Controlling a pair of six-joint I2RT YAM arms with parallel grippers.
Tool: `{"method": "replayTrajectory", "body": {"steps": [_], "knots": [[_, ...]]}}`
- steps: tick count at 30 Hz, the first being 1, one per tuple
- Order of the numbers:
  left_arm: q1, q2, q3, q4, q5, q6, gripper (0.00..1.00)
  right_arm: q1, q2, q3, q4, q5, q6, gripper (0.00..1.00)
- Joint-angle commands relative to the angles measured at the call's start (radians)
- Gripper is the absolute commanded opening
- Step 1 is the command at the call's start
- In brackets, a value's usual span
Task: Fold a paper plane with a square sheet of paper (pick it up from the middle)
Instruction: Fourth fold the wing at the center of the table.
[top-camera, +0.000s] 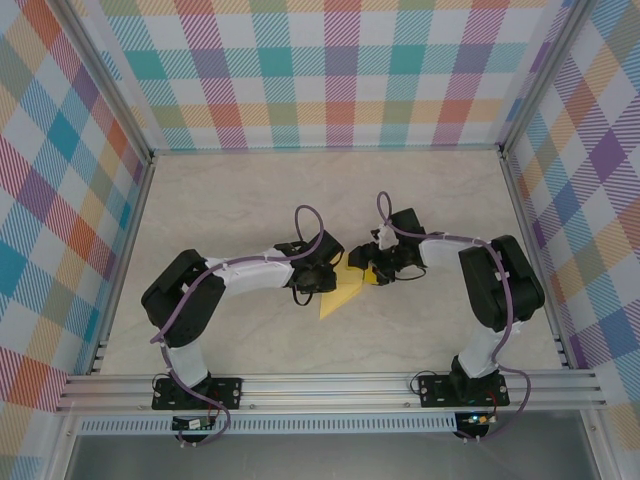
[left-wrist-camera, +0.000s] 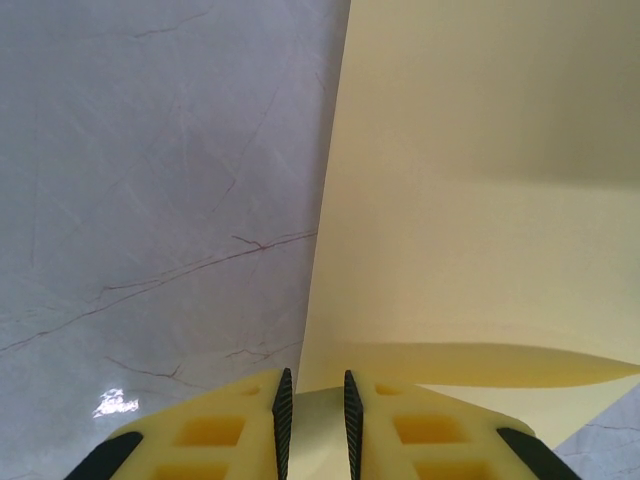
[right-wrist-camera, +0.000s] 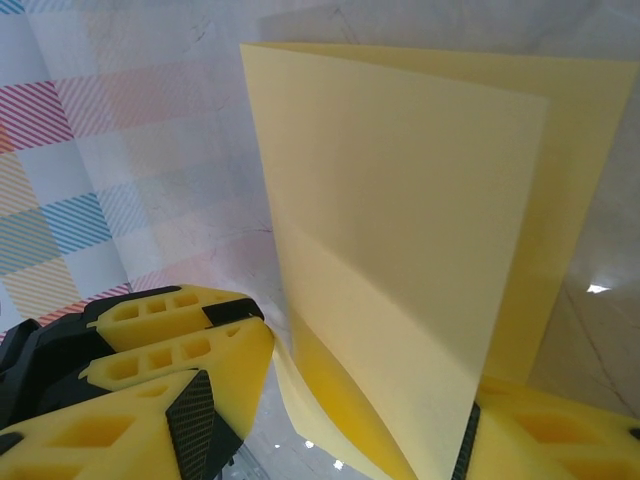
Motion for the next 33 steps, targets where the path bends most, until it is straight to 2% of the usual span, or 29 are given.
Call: {"method": "replayTrajectory", "body": {"steps": [1, 10, 17, 24, 33], "knots": [[-0.005, -0.01, 0.001, -0.009, 0.002, -0.002, 0.23, 0.007, 0.025, 0.032, -0.001, -0.023, -0.008, 0.61], [-0.004, -0.108, -0.049, 0.005, -0.032, -0.006, 0.25, 0.007, 0.031, 0.04, -0.033, 0.012, -0.032, 0.59], [-0.019, -0.222, -0.119, 0.039, -0.057, -0.032, 0.34, 0.008, 0.039, 0.053, -0.052, 0.0, -0.048, 0.59], [-0.147, -0.248, -0.08, -0.067, -0.23, -0.023, 0.5, 0.007, 0.026, 0.061, -0.061, -0.005, -0.047, 0.59], [-0.279, -0.093, 0.015, -0.12, -0.336, -0.023, 0.58, 0.007, 0.019, 0.078, -0.077, -0.016, -0.048, 0.59]]}}
